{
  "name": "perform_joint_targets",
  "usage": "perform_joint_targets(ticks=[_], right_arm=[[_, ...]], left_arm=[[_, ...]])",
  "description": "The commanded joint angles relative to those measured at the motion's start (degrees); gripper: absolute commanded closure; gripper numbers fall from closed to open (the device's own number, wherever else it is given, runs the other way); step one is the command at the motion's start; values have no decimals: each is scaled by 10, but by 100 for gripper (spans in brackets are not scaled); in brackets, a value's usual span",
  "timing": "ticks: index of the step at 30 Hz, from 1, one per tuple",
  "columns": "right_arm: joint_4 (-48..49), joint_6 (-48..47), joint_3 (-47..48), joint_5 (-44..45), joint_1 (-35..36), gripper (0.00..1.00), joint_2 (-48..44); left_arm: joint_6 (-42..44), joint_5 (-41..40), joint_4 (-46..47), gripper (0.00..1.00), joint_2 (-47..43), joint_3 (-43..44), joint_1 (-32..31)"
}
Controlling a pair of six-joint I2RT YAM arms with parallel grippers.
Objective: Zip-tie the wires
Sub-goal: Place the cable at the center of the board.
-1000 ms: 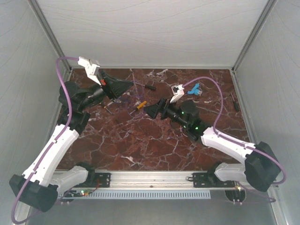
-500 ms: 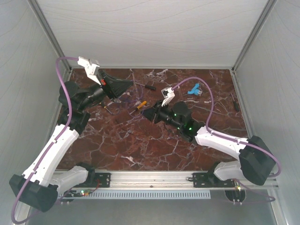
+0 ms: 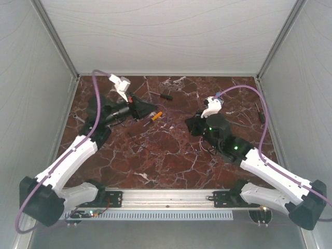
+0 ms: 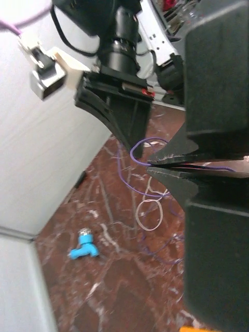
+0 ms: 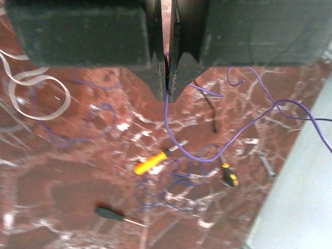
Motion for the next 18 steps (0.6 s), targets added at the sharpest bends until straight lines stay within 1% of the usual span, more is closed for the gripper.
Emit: perform_joint_targets(ticks=[1, 4, 8, 11, 15, 18], right_arm=[[-183, 1, 15, 85, -7, 100, -50], [-229, 8, 19, 103, -15, 100, -83], [-242, -1, 26, 88, -38, 100, -92], [-247, 0, 39, 54, -54, 100, -71], [-240, -2, 51, 36, -73, 100, -32], [-220, -1, 58, 9, -98, 100, 0]], left_arm=[[23, 8, 31, 96, 67, 12, -36], [41, 10, 47, 96, 138, 35, -47], [82, 10, 45, 95, 232, 99, -51], [142, 7, 20, 94, 299, 164, -51], [211, -6, -20, 93, 395, 248, -49], [244, -24, -22, 91, 450, 300, -48]])
